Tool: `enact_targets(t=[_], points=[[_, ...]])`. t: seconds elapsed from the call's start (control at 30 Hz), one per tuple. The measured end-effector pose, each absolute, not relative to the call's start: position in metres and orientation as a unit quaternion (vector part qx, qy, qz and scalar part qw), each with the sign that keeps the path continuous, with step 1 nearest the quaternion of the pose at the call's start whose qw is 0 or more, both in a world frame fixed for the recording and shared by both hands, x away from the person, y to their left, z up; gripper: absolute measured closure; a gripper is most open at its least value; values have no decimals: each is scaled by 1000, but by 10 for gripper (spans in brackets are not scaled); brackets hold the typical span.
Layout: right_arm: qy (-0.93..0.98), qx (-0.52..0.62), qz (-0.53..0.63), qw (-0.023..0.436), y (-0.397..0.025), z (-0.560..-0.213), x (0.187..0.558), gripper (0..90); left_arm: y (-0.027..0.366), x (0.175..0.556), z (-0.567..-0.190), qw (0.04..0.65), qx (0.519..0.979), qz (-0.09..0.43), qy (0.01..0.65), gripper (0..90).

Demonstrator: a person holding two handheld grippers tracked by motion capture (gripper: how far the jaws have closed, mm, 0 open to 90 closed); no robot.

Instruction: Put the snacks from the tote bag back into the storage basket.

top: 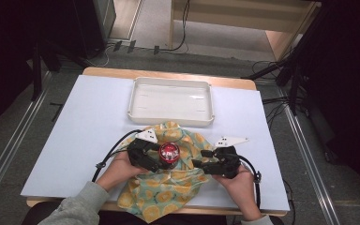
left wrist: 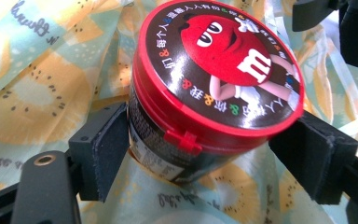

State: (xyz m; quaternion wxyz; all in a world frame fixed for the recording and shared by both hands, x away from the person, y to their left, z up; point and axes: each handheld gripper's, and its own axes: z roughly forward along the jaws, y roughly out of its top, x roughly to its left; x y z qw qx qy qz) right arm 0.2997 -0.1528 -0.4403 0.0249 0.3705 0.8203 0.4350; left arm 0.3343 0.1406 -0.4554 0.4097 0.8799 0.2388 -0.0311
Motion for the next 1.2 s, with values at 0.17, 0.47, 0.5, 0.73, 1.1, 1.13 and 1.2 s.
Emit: enact_targets(t=[0.17, 0.47, 0.5, 0.73, 1.1, 1.13, 1.2], points=[[821, 371, 434, 22, -152, -441, 299, 441, 134, 335, -461, 409, 881, -20, 235, 187], [823, 369, 432, 22, -151, -442, 299, 441, 124, 338, -472, 408, 882, -11, 234, 164], [823, 369, 432, 21, -150, -442, 299, 441, 123, 337, -473, 409, 882, -8, 234, 165], [823, 369, 432, 21, -150, -443, 299, 441, 120, 336, -473, 410, 883, 4, 230, 175], [822, 369, 433, 18, -150, -442, 299, 441, 121, 331, -468, 418, 879, 32, 228, 237], [822, 369, 434, 19, -150, -442, 299, 441, 121, 331, -468, 417, 879, 32, 228, 238], [822, 369, 434, 19, -150, -442, 299, 440, 120, 330, -467, 417, 879, 37, 227, 242]])
